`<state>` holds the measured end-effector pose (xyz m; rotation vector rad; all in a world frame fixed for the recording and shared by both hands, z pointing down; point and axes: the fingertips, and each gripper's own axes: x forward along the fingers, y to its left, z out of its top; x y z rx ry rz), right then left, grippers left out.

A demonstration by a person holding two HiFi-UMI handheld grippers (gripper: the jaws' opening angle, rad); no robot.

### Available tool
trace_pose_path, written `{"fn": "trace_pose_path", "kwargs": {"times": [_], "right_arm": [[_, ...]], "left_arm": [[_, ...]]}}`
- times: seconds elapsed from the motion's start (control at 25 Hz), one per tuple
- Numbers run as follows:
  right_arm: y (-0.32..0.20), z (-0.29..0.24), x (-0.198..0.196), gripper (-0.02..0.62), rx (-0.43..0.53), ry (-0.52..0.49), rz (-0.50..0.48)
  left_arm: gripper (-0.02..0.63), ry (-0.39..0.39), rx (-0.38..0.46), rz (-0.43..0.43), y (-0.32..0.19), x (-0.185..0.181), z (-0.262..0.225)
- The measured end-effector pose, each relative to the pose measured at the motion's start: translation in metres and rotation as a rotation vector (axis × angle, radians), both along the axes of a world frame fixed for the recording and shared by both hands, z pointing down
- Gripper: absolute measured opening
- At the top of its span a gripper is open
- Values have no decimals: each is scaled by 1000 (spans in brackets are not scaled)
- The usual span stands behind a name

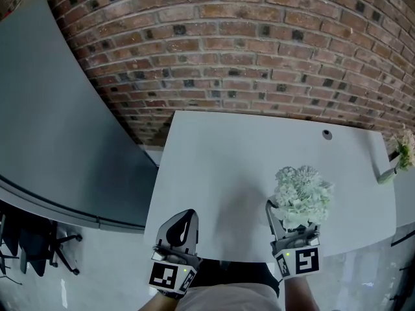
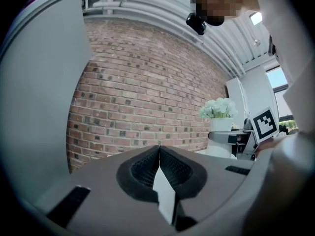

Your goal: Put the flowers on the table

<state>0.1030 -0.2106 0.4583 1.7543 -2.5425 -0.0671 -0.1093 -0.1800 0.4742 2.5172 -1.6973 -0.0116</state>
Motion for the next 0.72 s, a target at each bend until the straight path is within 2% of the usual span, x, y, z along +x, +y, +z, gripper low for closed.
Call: {"fn": "trace_pose_path", "kwargs": {"times": [0.72], "right_arm": [[-29,42,-9,364,-8,1,-18]], "left_arm": [[8,10,-18,-3,-9,7,24]]}}
